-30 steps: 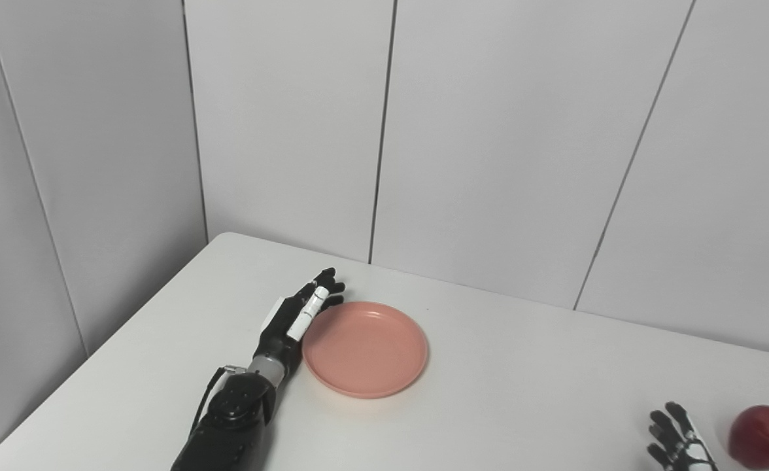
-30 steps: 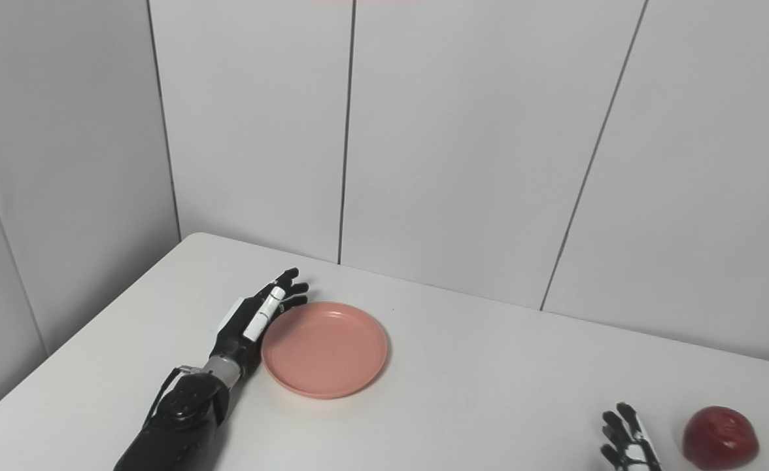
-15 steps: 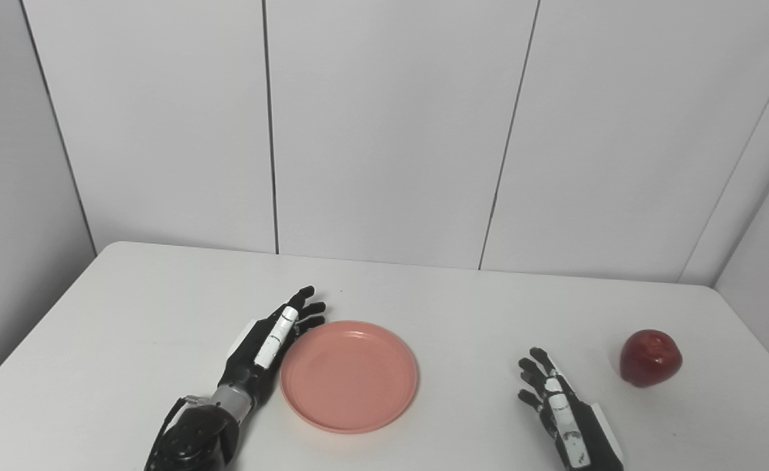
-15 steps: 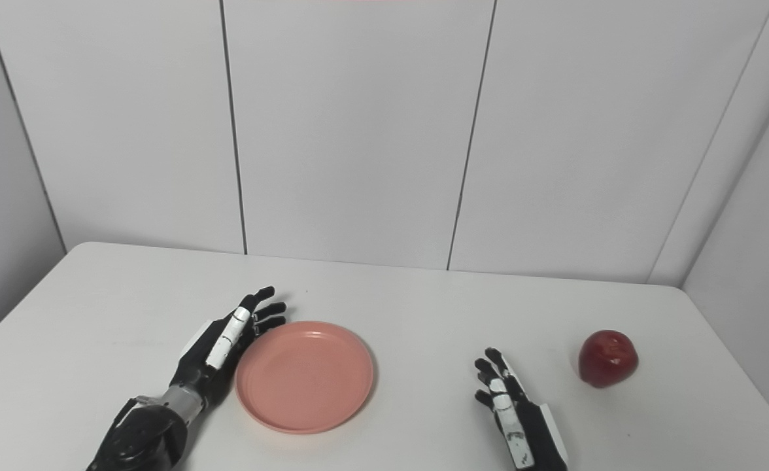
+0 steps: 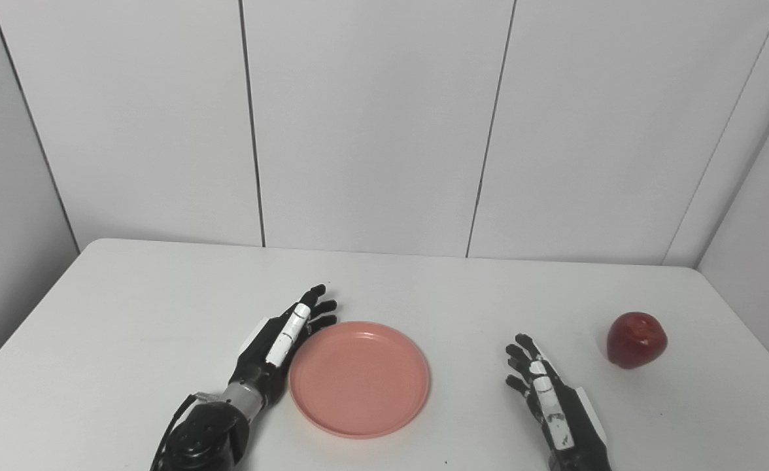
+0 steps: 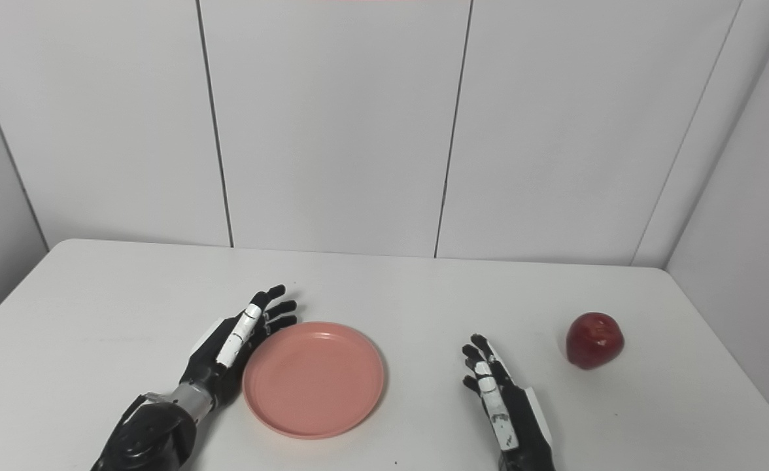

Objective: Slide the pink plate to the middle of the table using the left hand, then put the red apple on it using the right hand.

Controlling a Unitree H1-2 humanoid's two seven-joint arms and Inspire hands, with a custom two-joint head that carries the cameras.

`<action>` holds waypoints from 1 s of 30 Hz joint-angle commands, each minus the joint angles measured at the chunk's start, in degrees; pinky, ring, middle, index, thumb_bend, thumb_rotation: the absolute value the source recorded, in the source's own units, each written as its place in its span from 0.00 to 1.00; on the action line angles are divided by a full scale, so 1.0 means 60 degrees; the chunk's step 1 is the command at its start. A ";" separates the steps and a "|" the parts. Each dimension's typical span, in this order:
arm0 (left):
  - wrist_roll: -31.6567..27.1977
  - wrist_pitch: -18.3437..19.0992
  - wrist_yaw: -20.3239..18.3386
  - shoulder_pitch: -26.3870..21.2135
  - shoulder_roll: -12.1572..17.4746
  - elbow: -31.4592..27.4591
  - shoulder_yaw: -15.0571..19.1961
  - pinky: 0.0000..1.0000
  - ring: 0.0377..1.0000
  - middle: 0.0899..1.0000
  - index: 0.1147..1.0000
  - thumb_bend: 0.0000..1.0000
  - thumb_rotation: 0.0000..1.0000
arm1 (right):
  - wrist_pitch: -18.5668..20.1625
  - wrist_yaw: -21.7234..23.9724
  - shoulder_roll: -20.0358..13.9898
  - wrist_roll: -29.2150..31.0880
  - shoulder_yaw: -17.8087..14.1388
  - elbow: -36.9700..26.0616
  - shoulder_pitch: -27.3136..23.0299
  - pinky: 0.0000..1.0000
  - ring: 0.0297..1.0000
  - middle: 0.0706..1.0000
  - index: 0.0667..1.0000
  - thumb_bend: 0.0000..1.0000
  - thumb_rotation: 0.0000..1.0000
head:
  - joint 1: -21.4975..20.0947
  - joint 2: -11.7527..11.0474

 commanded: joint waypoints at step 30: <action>0.0004 0.0898 0.0299 0.0068 -0.1010 -0.0424 0.0021 0.87 0.86 0.87 0.92 0.65 0.88 | 0.0391 -0.0084 0.0096 -0.0199 0.0344 -0.0576 -0.0060 0.88 0.92 0.90 0.93 0.84 0.95 | -0.0280 0.0397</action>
